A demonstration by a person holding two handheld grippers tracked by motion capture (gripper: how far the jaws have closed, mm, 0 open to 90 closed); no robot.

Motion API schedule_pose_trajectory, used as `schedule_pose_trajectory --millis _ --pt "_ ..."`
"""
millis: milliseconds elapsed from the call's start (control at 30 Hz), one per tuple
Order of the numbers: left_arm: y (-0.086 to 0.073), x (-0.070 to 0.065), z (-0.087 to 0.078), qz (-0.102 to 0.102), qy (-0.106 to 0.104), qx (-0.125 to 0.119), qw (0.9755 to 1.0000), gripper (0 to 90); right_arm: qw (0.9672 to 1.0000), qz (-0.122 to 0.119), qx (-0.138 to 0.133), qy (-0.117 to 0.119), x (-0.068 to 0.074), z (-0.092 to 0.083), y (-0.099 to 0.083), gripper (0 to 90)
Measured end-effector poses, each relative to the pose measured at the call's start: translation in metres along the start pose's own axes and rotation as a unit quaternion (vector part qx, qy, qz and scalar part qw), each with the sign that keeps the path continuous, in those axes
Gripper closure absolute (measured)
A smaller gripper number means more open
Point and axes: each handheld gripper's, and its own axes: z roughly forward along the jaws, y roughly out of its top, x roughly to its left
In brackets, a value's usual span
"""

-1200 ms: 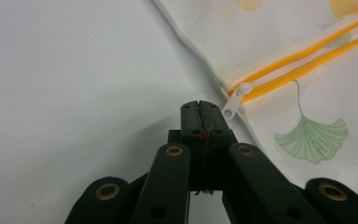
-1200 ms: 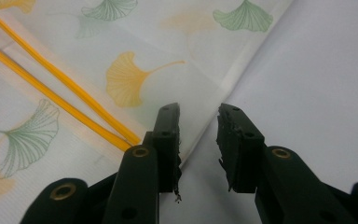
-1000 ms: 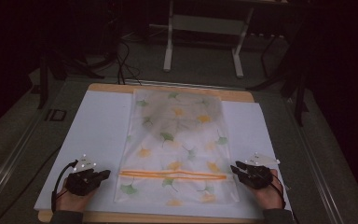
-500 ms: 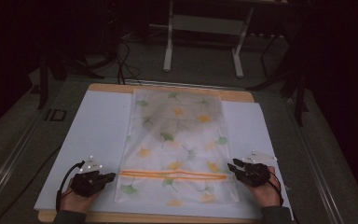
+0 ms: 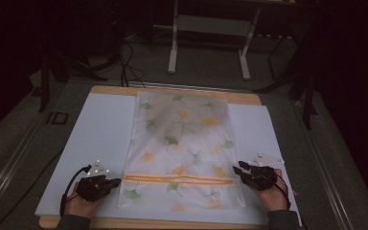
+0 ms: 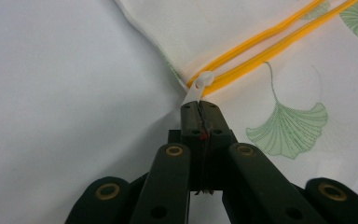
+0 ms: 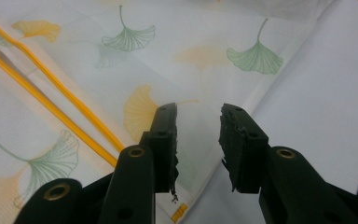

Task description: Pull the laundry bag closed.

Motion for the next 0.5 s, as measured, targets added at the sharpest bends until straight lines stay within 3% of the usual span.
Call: schedule_pose_trajectory --millis 200,500 --pt "0.001 0.002 0.002 -0.002 0.004 0.000 1.0000 90.0 0.9999 -0.008 0.000 0.005 0.004 0.003 0.006 66.3" --pt "-0.003 0.007 -0.004 -0.016 0.004 -0.008 0.9998 89.9 0.9990 -0.041 0.001 0.019 0.015 0.007 0.028 66.1"
